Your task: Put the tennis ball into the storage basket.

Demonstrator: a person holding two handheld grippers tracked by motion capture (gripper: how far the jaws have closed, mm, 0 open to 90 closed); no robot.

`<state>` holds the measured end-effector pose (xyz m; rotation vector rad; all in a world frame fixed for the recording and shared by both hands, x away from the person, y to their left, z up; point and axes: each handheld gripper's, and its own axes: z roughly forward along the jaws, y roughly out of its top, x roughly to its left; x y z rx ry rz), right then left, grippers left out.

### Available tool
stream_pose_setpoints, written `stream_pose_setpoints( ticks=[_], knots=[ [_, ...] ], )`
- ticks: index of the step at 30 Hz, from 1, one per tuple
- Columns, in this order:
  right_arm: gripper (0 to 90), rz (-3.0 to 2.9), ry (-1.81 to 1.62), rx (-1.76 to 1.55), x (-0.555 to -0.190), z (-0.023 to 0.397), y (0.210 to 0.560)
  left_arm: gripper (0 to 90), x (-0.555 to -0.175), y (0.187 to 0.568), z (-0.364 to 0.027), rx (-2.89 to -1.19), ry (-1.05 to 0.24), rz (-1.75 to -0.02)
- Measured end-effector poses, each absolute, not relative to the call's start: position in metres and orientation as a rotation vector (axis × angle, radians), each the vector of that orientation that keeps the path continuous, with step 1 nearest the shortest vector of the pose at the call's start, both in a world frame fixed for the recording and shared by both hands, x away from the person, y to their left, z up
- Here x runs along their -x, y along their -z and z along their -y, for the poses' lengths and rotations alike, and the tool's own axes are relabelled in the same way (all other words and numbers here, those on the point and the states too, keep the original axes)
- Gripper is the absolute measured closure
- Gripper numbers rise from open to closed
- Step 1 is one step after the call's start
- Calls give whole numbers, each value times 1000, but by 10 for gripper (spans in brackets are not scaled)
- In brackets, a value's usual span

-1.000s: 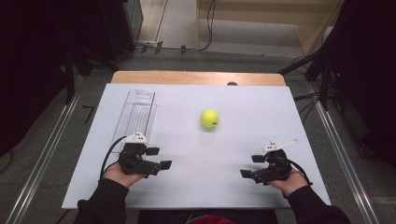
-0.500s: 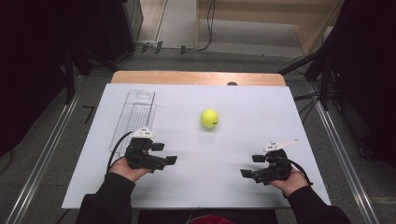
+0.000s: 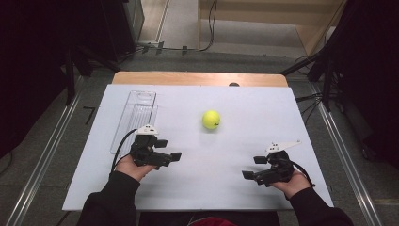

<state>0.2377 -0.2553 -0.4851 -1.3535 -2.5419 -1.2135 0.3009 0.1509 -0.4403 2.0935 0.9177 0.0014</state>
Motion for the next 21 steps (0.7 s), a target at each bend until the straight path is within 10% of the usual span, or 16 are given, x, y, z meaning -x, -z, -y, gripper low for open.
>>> stream_pose_setpoints(
  ticks=[5, 21],
  knots=[
    [127, 2552, 1208, 1342, -238, 254, 486, 0, -307, 442, -146, -2087, 57, -918],
    [127, 2548, 1209, 1339, -237, 255, 485, 1, -317, 441, -132, -2114, 61, -922]
  ],
)
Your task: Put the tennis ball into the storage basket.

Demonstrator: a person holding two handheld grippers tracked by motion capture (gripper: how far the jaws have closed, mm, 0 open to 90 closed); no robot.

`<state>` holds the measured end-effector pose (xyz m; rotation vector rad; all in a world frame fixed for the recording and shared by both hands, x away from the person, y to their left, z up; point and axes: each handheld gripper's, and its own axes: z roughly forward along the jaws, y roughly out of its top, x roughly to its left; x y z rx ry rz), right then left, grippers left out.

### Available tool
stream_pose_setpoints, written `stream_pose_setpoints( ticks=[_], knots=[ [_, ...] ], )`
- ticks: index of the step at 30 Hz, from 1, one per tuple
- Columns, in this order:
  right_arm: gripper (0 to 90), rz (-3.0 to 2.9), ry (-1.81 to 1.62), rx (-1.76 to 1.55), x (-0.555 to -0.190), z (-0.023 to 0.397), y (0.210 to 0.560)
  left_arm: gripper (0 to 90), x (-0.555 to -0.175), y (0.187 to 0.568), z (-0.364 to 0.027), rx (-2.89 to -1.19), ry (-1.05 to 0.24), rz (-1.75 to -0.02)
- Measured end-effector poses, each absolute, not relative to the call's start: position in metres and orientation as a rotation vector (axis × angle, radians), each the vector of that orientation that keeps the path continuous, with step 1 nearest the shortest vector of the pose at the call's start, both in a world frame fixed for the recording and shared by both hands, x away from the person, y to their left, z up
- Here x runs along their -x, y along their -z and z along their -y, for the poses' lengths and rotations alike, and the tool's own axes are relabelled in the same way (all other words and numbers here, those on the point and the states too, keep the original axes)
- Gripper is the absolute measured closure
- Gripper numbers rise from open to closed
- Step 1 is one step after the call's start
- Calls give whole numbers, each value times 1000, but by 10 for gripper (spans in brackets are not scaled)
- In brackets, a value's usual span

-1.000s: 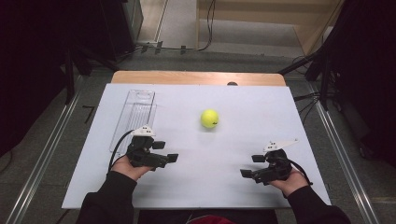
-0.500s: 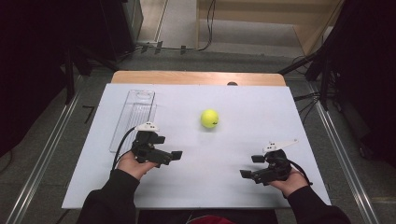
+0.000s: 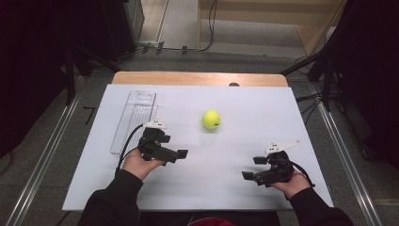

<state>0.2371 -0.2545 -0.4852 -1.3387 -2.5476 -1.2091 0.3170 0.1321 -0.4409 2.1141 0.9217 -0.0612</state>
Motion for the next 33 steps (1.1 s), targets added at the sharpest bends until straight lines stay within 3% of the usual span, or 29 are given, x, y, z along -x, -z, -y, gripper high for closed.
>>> stream_pose_setpoints(
  ticks=[33],
  knots=[
    [127, 2546, 1215, 1331, -237, 254, 485, 26, -346, 440, -111, -2145, 68, -907]
  ],
)
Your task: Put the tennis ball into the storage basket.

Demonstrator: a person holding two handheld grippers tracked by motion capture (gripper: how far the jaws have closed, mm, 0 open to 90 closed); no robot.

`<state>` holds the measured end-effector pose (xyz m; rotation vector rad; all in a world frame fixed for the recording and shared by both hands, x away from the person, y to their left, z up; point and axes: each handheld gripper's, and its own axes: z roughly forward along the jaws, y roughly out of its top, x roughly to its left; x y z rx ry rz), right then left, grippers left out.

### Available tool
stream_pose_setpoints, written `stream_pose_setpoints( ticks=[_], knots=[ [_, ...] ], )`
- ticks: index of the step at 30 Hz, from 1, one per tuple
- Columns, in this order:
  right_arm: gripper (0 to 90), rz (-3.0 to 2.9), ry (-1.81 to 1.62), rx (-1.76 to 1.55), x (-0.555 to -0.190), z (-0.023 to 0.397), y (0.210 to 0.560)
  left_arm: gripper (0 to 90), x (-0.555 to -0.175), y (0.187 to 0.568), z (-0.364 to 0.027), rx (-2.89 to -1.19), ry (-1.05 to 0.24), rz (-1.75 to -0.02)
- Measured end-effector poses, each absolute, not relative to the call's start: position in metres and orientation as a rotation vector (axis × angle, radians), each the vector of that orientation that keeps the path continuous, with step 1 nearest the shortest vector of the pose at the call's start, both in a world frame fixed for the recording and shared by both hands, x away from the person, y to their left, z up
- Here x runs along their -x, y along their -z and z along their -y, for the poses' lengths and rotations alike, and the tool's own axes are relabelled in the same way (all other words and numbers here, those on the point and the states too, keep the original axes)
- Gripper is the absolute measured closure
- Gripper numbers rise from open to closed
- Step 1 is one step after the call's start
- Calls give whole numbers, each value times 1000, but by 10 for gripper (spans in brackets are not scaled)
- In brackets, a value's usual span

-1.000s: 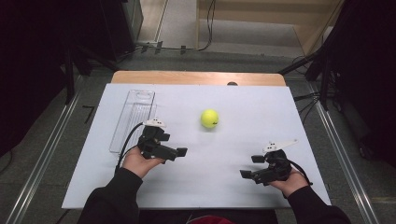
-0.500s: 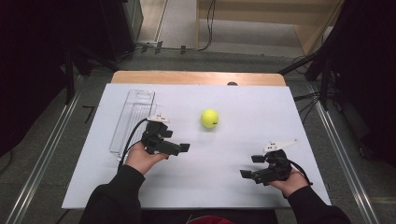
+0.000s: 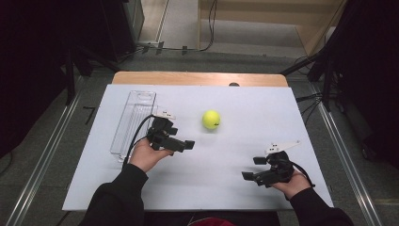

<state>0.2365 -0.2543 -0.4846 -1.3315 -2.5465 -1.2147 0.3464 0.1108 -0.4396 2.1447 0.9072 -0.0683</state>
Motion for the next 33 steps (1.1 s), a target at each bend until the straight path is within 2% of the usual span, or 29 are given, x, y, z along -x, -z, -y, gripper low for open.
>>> stream_pose_setpoints(
  ticks=[33],
  knots=[
    [127, 2548, 1215, 1313, -236, 252, 485, 41, -380, 441, -85, -2146, 45, -895]
  ],
)
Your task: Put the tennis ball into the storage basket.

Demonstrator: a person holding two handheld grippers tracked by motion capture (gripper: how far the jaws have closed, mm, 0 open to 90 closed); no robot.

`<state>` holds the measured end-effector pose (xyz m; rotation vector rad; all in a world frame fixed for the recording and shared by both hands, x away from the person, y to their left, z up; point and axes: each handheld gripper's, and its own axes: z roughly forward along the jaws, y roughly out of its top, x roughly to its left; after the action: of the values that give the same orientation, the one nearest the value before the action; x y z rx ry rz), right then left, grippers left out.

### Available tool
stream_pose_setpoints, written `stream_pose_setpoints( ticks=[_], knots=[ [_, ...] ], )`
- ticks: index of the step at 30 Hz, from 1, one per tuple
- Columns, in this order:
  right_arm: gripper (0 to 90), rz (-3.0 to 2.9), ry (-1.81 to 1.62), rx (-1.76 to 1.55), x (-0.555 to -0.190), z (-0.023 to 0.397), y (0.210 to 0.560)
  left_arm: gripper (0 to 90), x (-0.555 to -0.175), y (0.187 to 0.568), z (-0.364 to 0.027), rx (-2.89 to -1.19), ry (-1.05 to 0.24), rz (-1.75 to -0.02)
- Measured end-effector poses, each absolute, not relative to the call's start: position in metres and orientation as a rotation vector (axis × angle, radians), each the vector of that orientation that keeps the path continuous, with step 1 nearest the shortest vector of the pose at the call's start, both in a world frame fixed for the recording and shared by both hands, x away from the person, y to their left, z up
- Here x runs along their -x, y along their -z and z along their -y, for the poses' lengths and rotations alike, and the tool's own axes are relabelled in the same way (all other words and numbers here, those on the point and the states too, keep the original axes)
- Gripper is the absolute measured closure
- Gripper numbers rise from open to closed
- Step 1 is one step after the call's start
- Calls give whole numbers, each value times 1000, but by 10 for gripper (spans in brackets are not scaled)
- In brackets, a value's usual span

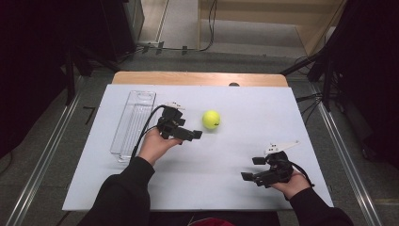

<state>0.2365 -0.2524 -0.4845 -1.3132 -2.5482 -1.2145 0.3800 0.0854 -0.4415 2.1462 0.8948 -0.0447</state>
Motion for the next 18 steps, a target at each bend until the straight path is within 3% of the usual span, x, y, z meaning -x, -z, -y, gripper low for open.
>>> stream_pose_setpoints(
  ticks=[18],
  knots=[
    [127, 2544, 1212, 1320, -237, 253, 485, 52, -398, 435, -76, -2129, 30, -907]
  ],
)
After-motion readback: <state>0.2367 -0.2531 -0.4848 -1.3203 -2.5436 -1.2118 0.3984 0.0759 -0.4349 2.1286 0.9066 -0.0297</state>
